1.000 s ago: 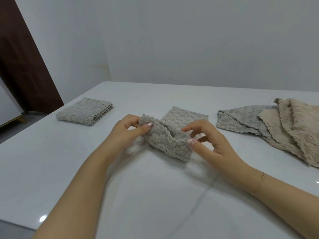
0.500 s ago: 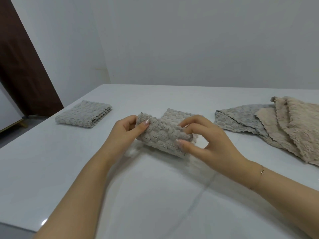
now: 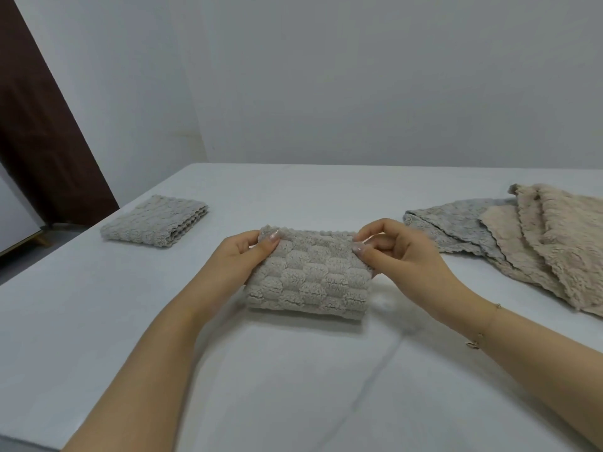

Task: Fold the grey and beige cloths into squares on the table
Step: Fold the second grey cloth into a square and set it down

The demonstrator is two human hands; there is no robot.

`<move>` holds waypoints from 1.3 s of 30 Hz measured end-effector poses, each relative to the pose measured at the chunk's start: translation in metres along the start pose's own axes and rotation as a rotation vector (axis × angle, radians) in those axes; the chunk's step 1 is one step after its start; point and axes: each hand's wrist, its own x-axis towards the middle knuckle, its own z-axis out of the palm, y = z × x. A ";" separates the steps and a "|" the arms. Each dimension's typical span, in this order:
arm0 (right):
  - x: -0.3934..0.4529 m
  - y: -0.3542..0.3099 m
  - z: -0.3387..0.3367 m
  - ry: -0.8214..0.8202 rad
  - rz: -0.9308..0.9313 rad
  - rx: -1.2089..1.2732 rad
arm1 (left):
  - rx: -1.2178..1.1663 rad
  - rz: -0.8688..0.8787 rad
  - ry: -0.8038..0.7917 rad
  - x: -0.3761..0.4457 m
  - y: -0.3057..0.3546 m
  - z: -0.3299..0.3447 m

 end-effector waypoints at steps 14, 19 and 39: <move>0.037 0.015 -0.005 0.178 -0.027 -0.234 | 0.203 -0.172 -0.064 -0.004 0.005 -0.003; 0.068 0.024 -0.005 0.128 0.046 -0.467 | 0.119 -0.154 -0.144 -0.003 0.001 -0.004; 0.107 0.024 0.006 -0.118 0.286 -0.459 | 0.298 -0.242 0.071 0.013 -0.016 -0.007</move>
